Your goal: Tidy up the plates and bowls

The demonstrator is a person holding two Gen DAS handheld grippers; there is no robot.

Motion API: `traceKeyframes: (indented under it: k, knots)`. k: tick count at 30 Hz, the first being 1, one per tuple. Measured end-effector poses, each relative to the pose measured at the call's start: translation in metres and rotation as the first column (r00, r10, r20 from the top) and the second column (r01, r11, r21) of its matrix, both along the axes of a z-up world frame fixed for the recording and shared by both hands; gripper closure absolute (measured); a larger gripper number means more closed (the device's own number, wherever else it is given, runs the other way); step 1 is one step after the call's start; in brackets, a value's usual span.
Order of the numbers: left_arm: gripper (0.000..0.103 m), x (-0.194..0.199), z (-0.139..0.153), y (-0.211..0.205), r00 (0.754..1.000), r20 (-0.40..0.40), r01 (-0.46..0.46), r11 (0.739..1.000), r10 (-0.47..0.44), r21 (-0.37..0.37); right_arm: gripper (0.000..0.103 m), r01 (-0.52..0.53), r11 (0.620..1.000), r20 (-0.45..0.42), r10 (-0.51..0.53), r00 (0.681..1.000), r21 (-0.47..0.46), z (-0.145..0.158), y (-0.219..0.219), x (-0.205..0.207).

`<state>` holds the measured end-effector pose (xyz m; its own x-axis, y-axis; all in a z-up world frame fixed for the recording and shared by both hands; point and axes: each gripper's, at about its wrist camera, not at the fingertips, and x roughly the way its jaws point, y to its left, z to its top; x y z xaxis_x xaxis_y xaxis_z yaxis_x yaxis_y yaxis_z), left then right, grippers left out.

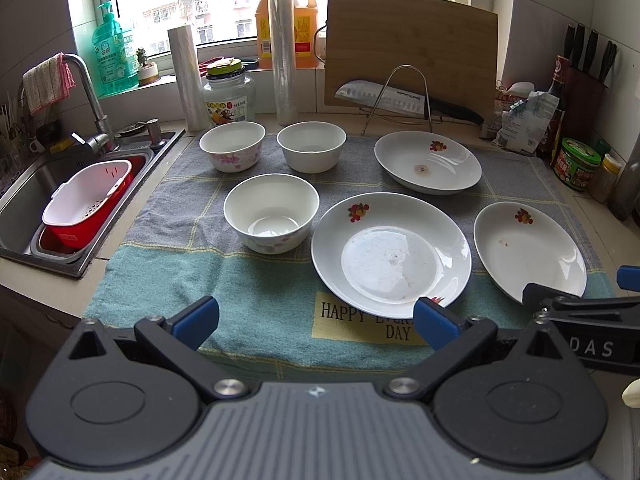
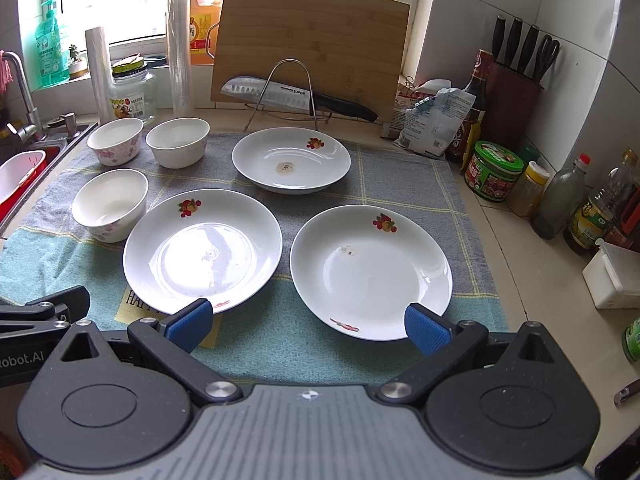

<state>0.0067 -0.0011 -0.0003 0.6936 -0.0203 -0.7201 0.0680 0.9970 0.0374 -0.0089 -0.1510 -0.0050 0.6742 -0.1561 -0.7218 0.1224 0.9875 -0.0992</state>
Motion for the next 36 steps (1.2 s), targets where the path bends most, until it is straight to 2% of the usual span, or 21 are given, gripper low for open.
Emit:
traceKeyframes:
  k: [28,36]
  knots:
    - [0.001,0.0003,0.0011,-0.0037,1.000,0.003,0.002,1.000,-0.002,-0.007,0.000,-0.001,1.000,0.001,0.001,1.000,-0.012,0.0002,-0.0019,0.0022]
    - [0.001,0.0032,-0.0021,-0.0043,0.999,0.016,0.034,0.999,-0.034,-0.027,0.000,-0.004,1.000,0.006,0.004,1.000,-0.024,-0.0044,-0.0023,0.0032]
